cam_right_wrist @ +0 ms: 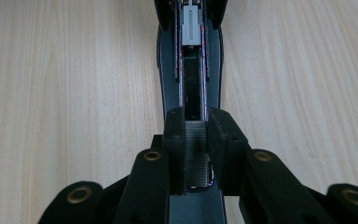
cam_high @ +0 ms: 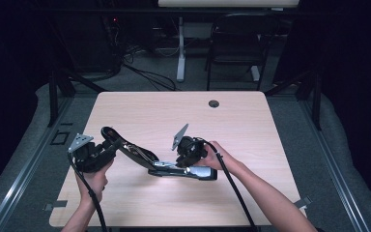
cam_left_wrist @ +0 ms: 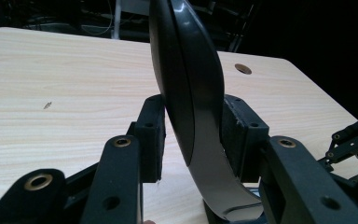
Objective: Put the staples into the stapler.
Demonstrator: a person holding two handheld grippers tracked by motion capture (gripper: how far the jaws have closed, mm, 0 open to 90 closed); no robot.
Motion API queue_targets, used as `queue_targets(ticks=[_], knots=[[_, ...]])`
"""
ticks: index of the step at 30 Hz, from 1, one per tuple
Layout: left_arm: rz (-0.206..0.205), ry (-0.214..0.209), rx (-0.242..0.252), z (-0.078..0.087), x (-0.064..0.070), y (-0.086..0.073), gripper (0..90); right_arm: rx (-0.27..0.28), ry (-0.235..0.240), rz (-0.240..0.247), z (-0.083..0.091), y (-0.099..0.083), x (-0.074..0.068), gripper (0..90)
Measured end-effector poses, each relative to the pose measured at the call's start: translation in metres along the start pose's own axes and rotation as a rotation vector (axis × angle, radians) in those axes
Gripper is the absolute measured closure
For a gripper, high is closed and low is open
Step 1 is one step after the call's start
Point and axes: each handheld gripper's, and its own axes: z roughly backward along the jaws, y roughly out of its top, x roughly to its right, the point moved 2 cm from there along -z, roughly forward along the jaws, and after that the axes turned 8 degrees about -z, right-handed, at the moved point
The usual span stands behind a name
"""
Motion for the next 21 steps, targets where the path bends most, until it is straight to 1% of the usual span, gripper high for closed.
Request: queue_targets(ticks=[3,5,8,10,11,14,15,17,20,21], knots=[[-0.001,0.000,-0.002,0.000,0.000,0.000,62.2,0.002,0.001,-0.003,0.000,0.000,0.000,77.3],[0.000,0.000,-0.003,0.000,0.000,0.000,62.2,0.012,0.005,-0.010,0.001,0.000,0.000,75.8],[0.000,0.000,-0.003,0.000,0.000,0.000,62.2,0.008,0.005,-0.008,0.003,-0.001,0.000,74.1],[0.000,0.000,-0.004,0.000,0.000,0.000,62.2,0.015,0.007,-0.016,0.003,-0.002,0.000,73.1],[-0.001,-0.002,-0.006,0.000,0.000,0.000,62.2,0.011,0.003,-0.014,0.004,-0.002,0.000,72.2],[0.000,-0.002,-0.003,0.000,0.000,0.000,62.2,0.032,-0.003,-0.022,0.006,-0.003,0.000,68.3],[-0.001,-0.002,-0.006,0.000,0.000,0.000,62.2,0.027,-0.005,-0.026,0.008,-0.004,0.000,67.2],[0.001,-0.001,-0.003,0.000,0.000,0.000,62.2,0.038,-0.012,-0.031,0.009,-0.005,0.000,64.1],[0.006,0.000,-0.001,0.000,0.001,0.000,62.3,0.041,-0.023,-0.054,0.013,-0.008,0.000,60.3],[0.006,0.001,-0.001,0.000,0.001,0.000,62.3,0.042,-0.030,-0.055,0.015,-0.009,0.000,59.3]])
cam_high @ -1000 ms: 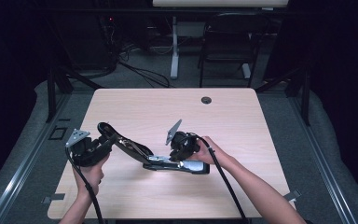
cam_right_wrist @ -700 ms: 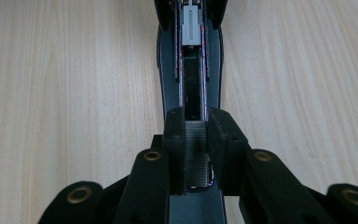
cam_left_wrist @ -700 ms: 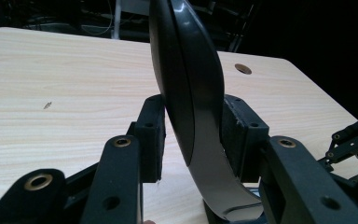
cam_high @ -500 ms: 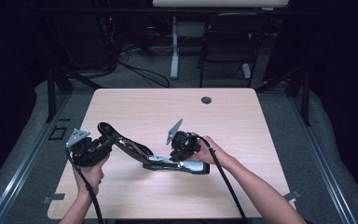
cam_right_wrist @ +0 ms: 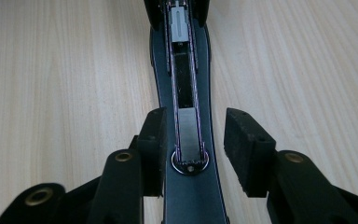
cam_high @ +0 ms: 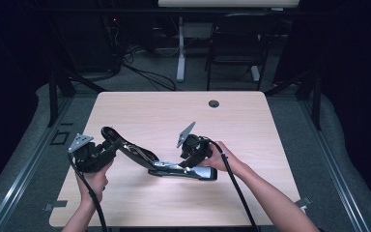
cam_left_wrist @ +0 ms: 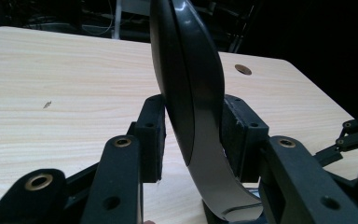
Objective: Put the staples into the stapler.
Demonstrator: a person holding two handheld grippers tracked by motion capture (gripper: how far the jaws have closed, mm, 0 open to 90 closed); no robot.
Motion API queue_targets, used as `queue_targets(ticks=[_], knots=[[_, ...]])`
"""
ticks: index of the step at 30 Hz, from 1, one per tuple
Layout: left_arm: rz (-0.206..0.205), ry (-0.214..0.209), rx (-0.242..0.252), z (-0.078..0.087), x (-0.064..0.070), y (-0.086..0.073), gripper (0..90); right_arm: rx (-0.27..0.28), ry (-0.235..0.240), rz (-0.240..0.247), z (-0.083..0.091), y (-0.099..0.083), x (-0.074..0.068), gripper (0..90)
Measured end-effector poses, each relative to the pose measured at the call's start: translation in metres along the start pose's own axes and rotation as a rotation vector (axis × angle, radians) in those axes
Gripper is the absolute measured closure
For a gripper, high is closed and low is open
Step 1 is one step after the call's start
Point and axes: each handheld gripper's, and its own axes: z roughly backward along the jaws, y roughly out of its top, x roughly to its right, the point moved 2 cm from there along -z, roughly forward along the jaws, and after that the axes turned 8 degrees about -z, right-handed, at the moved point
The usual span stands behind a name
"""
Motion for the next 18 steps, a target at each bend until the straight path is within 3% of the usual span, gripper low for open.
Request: queue_targets(ticks=[9,18], knots=[[-0.009,0.007,-0.004,0.000,0.001,0.000,62.2,0.016,-0.033,-0.030,0.015,-0.012,-0.003,58.5],[-0.012,0.012,0.000,0.000,0.002,0.000,62.2,0.016,-0.058,-0.105,0.024,-0.027,-0.001,54.9]])
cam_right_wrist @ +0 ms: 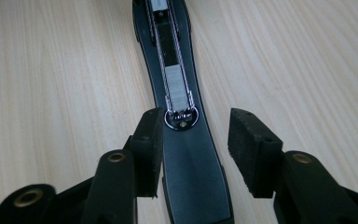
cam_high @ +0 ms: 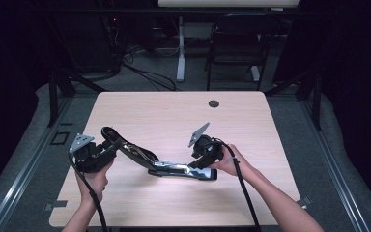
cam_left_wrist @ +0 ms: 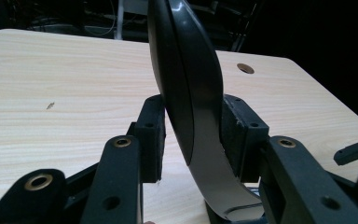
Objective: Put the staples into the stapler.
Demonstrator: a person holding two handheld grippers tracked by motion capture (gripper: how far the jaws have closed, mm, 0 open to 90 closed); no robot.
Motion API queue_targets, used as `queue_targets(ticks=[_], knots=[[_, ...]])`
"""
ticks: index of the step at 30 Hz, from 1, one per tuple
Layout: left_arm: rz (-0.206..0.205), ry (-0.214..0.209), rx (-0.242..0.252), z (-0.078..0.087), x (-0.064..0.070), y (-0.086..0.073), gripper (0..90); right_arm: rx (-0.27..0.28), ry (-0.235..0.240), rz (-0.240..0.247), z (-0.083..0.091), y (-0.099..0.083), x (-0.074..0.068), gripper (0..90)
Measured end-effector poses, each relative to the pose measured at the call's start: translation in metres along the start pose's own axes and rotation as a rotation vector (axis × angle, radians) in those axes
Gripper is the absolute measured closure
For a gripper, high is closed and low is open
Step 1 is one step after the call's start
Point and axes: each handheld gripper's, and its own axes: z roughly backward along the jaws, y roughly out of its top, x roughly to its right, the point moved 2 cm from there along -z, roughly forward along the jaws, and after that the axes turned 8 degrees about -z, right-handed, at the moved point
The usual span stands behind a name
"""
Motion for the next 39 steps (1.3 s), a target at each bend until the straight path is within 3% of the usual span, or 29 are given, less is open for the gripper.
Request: queue_targets(ticks=[5,6,14,21,22,23,24,25,26,39], knots=[[-0.007,0.000,-0.002,0.000,0.001,0.001,62.3,0.001,-0.016,-0.034,0.007,-0.010,-0.001,52.3],[-0.009,-0.001,-0.002,0.000,0.001,0.001,62.3,-0.028,-0.053,-0.034,0.011,-0.012,-0.001,52.3],[-0.006,-0.001,0.000,0.000,0.002,0.001,62.4,-0.186,-0.139,-0.048,0.027,-0.024,0.002,53.2],[-0.006,0.001,0.001,0.000,0.002,0.001,62.4,-0.297,-0.156,-0.023,0.035,-0.029,0.003,68.2],[-0.007,0.001,0.001,0.000,0.002,0.001,62.4,-0.249,-0.127,-0.044,0.032,-0.032,0.002,70.0],[-0.007,0.001,0.001,0.000,0.002,0.001,62.4,-0.158,-0.093,-0.066,0.025,-0.035,0.002,71.5],[-0.006,0.001,0.001,0.000,0.002,0.001,62.4,-0.125,-0.085,-0.073,0.023,-0.036,0.001,72.1],[-0.006,0.002,0.000,0.000,0.002,0.001,62.4,-0.142,-0.089,-0.069,0.024,-0.036,0.001,72.9],[-0.006,0.002,0.001,0.000,0.002,0.001,62.4,-0.013,-0.056,-0.095,0.015,-0.038,0.000,72.9],[-0.008,0.008,0.000,0.000,0.003,0.002,62.4,-0.005,-0.065,-0.088,0.014,-0.037,-0.002,76.9]])
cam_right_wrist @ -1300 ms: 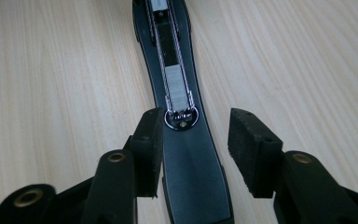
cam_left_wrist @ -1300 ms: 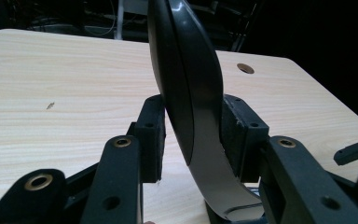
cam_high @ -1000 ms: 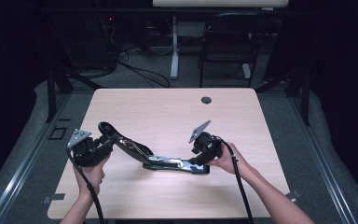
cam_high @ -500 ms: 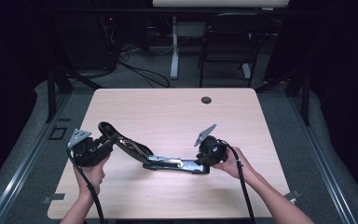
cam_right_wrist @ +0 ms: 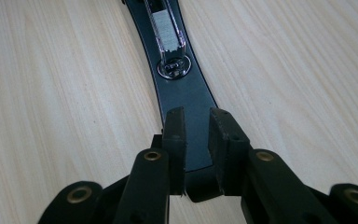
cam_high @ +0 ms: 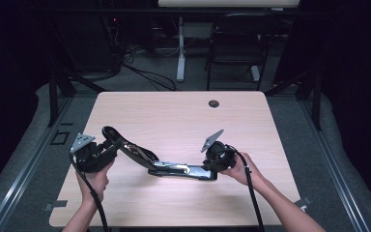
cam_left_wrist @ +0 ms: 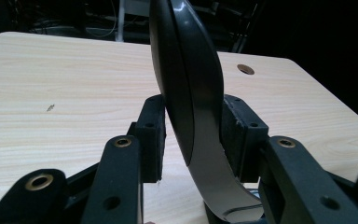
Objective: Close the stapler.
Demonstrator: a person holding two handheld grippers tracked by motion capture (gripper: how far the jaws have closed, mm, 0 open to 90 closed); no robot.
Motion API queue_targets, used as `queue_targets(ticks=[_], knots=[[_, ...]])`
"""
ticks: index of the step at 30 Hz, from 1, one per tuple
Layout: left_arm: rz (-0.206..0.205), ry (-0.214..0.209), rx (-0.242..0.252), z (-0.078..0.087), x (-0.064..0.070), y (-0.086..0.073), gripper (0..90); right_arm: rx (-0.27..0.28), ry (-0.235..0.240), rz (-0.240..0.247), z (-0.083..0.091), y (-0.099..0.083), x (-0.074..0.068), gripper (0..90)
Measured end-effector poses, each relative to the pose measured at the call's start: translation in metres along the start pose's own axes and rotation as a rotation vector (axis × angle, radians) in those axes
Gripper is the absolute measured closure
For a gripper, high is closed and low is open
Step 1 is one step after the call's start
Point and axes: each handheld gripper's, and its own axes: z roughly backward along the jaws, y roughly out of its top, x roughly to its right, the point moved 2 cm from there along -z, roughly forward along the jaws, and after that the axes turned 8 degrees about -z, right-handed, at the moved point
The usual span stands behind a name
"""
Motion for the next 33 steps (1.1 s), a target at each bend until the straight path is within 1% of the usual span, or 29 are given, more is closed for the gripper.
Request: queue_targets(ticks=[4,9,13,14,15,16,17,18,20,22,23,24,25,26,27,28,30,32,33], knots=[[-0.015,0.004,0.002,0.000,0.002,0.001,62.4,0.008,-0.006,-0.004,0.000,0.001,0.000,78.1],[-0.028,-0.001,-0.003,-0.001,0.005,0.002,62.0,0.031,0.003,-0.014,0.002,0.004,0.000,79.4],[-0.040,-0.014,-0.043,-0.006,0.009,-0.002,60.9,0.033,-0.001,-0.007,0.003,0.005,0.000,79.7],[-0.042,-0.020,-0.045,-0.008,0.010,-0.002,60.7,0.037,-0.001,-0.001,0.003,0.006,0.000,80.0],[-0.042,-0.019,-0.047,-0.009,0.012,-0.003,60.6,0.044,0.003,-0.007,0.003,0.006,-0.001,80.3],[-0.046,-0.020,-0.054,-0.010,0.013,-0.003,60.4,0.033,-0.008,0.007,0.005,0.008,-0.001,80.6],[-0.047,-0.022,-0.054,-0.011,0.013,-0.004,60.3,0.056,0.000,-0.004,0.004,0.009,-0.001,81.5],[-0.049,-0.026,-0.065,-0.012,0.015,-0.005,60.0,0.060,-0.002,-0.003,0.005,0.010,-0.002,82.4],[-0.054,-0.027,-0.069,-0.013,0.016,-0.005,59.7,0.077,0.002,-0.003,0.007,0.014,-0.002,83.9],[-0.053,-0.025,-0.069,-0.014,0.018,-0.006,59.5,0.073,0.000,0.006,0.009,0.017,-0.003,84.5],[-0.056,-0.026,-0.070,-0.014,0.019,-0.005,59.6,0.085,0.000,0.007,0.009,0.019,-0.004,84.5],[-0.059,-0.024,-0.066,-0.014,0.020,-0.005,59.6,0.082,0.001,0.013,0.010,0.020,-0.004,84.5],[-0.059,-0.023,-0.066,-0.014,0.021,-0.005,59.7,0.095,0.005,0.007,0.010,0.022,-0.006,84.5],[-0.058,-0.023,-0.067,-0.014,0.022,-0.005,59.8,-0.016,-0.013,0.034,0.018,0.024,-0.004,84.7],[-0.061,-0.024,-0.064,-0.014,0.023,-0.004,60.0,-0.001,-0.008,0.030,0.017,0.025,-0.005,85.0],[-0.065,-0.024,-0.065,-0.014,0.025,-0.004,60.1,0.108,0.007,0.011,0.011,0.026,-0.007,85.2],[-0.070,-0.026,-0.059,-0.015,0.028,-0.003,60.4,0.106,0.006,0.016,0.012,0.029,-0.006,85.5],[-0.077,-0.028,-0.062,-0.015,0.031,-0.002,60.7,0.127,0.011,0.015,0.012,0.033,-0.007,85.8],[-0.076,-0.026,-0.059,-0.015,0.032,-0.002,60.9,0.122,0.009,0.018,0.013,0.035,-0.007,85.9]])
